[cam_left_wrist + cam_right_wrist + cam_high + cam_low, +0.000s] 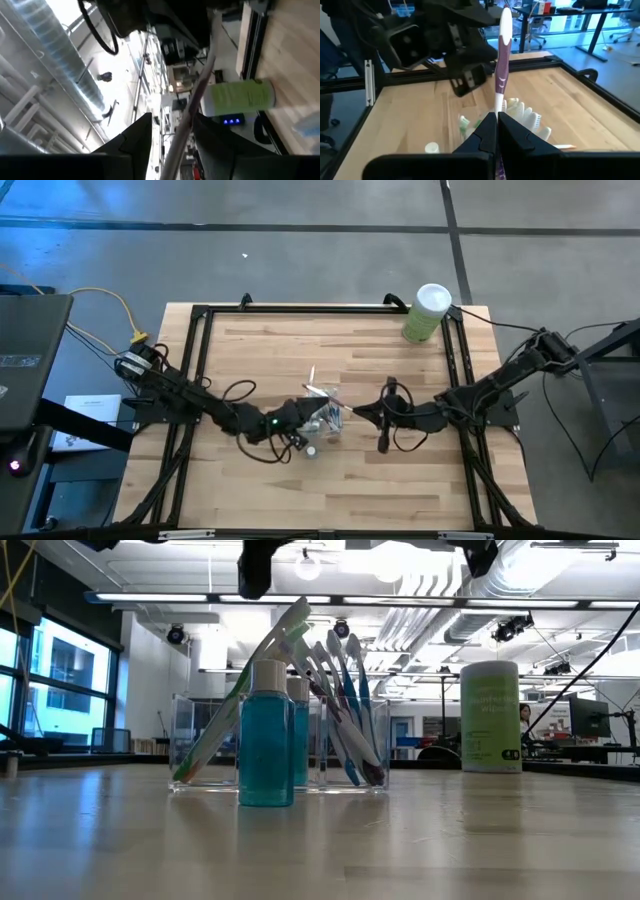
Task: Pick & Place toothbrushing station
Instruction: Put the violet toothbrush into the transparent organizer
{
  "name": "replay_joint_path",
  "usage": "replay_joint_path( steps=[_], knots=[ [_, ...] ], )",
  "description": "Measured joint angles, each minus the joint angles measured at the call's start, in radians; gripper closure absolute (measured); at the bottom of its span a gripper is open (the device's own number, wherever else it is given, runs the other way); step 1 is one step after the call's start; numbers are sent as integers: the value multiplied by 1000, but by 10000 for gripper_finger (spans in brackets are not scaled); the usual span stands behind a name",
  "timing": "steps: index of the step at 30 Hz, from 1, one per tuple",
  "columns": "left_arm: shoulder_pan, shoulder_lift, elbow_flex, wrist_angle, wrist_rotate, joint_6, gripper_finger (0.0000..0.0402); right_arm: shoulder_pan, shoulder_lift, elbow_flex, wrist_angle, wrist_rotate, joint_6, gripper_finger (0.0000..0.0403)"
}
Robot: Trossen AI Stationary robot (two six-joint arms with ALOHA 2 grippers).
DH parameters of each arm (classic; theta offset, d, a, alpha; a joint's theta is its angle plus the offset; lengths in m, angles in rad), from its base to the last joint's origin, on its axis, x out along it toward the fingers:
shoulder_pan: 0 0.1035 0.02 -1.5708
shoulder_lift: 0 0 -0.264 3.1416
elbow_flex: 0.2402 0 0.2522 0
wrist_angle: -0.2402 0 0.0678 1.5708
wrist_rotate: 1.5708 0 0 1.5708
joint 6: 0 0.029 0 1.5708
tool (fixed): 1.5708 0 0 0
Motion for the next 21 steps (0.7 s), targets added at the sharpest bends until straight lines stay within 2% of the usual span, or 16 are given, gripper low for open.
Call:
replay_joint_path(
  steps=[21],
  knots=[
    [26, -1, 0, -45, -38, -48, 264, -18, 2, 0, 0, -65, 19, 399]
  ],
)
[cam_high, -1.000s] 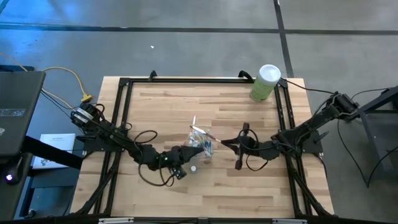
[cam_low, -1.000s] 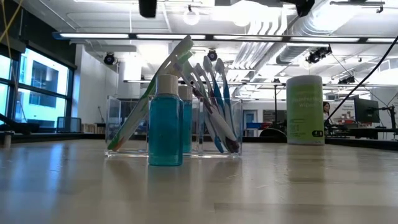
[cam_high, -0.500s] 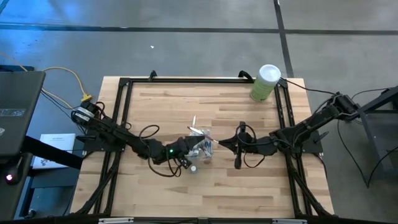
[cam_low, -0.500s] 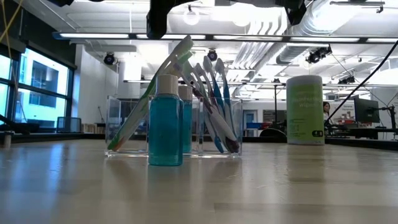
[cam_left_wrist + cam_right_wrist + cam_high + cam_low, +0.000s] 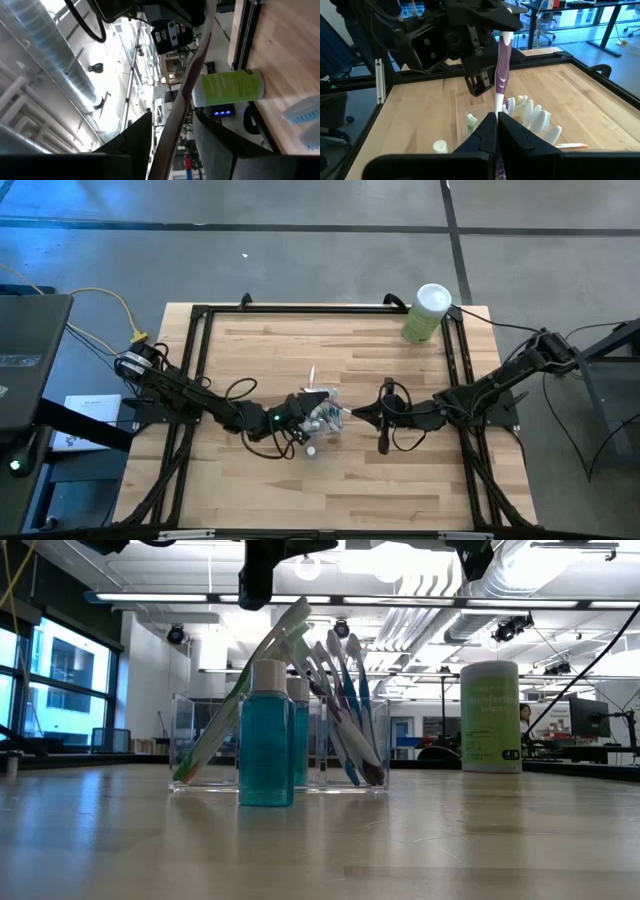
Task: Pick & Place toothbrushing station
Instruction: Put the violet toothbrush into the transparent organizer
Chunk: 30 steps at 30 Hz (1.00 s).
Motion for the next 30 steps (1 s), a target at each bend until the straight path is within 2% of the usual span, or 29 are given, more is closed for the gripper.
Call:
replay_joint_path(
  steps=[6, 20, 24, 27, 30],
  knots=[
    [2, 0, 0, -36, 18, -107, 269, 0, 0, 0, -2, 0, 0, 399],
    [1, 2, 0, -88, -7, -137, 383, 0, 0, 1, -31, 9, 15, 399],
    [1, 2, 0, -113, -6, -142, 385, 0, 0, 1, -34, 9, -23, 398],
    [1, 2, 0, -112, -3, -172, 385, 4, 0, 1, -14, 10, -70, 383],
    [-6, 2, 0, -112, -3, -236, 385, 4, -2, 1, -7, 9, -103, 350]
  ],
)
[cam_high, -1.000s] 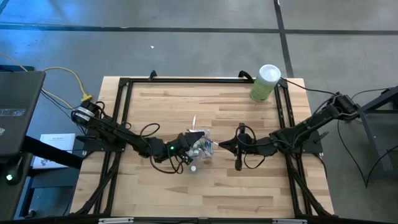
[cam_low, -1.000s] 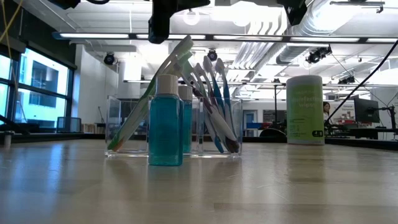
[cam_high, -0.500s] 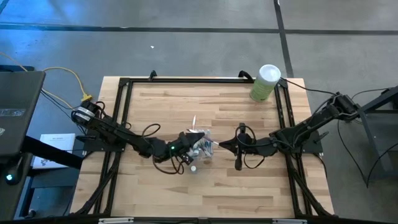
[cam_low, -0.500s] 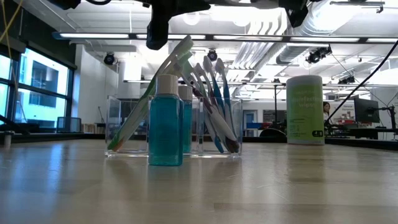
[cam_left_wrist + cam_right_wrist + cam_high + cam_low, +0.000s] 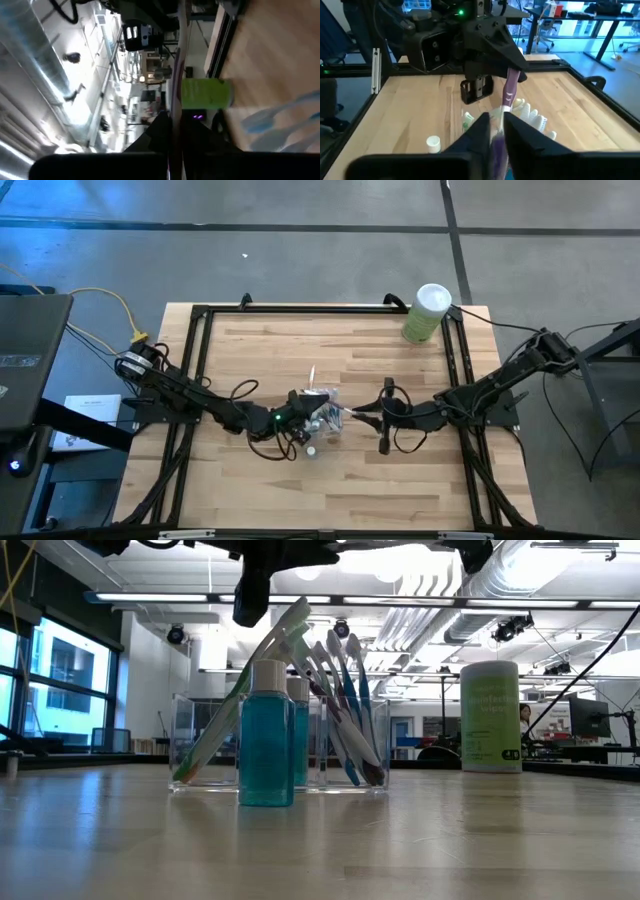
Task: Pick & Place toothbrushing station
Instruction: Put the violet toothbrush into the transparent organizer
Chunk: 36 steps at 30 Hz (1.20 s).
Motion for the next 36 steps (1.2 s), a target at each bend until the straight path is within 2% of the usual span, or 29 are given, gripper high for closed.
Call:
replay_joint_path(
  steps=[4, 10, 16, 19, 21, 23, 26, 28, 30, 32, 36],
  knots=[
    [-29, 0, 0, 1, -32, -166, 385, 9, -34, 0, 11, 4, -60, 291],
    [-81, -15, 0, 22, -195, -353, 385, 47, -87, -2, 76, 84, -169, 217],
    [-125, -142, 1, 19, -303, -482, 385, 73, -113, -2, 87, 180, -209, 196],
    [-136, -257, 1, -122, -305, -612, 385, 73, -113, -2, 74, 185, -207, 199],
    [-136, -347, 1, -320, -252, -788, 385, 72, -112, -2, 58, 186, -205, 202],
    [-114, -448, 1, -558, -146, -1005, 385, 72, -112, -2, 52, 185, -204, 205],
    [-25, -591, 0, -848, 100, -1347, 385, 72, -112, -2, 61, 183, -203, 209],
    [47, -667, -7, -934, 256, -1532, 385, 72, -112, -2, 66, 182, -202, 211],
    [104, -719, -53, -917, 386, -1619, 385, 77, -112, -2, 64, 178, -200, 211],
    [124, -747, -134, -804, 464, -1639, 385, 77, -108, -2, 62, 174, -198, 211],
    [120, -748, -335, -486, 494, -1658, 385, 74, -93, -2, 62, 151, -171, 211]
  ],
)
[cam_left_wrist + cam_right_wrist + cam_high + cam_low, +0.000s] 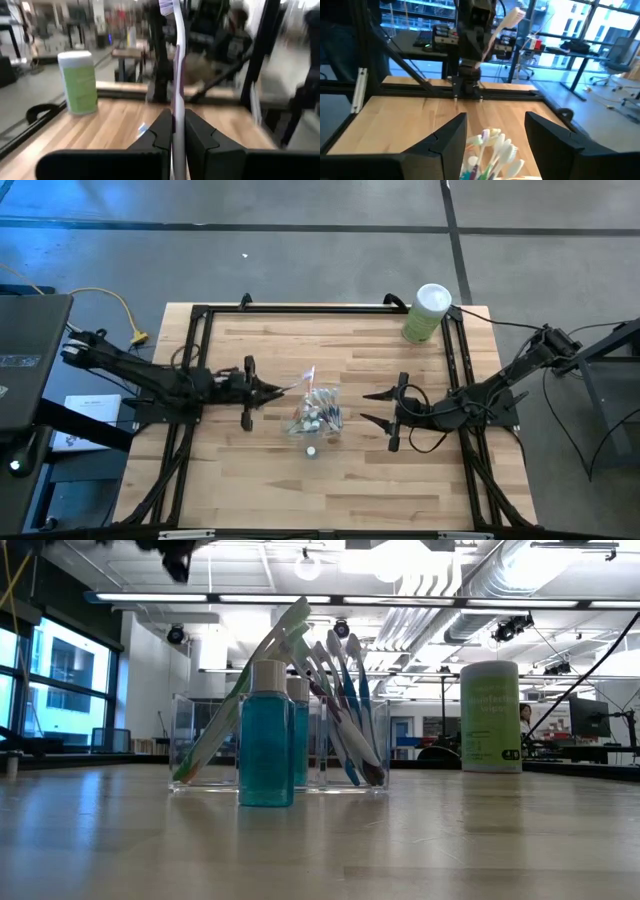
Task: Pick & Place toothbrushing station
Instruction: Put the violet toothbrush into the transparent organizer
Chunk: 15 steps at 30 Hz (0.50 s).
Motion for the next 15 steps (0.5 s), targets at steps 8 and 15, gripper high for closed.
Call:
replay_joint_path(
  steps=[8, 15],
  knots=[
    [-96, 321, -353, 999, -18, 18, 385, -11, 39, 0, -1, -5, 26, 212],
    [-138, 662, -280, 1162, -120, 79, 385, -49, 83, 0, 34, -7, 29, 212]
  ],
)
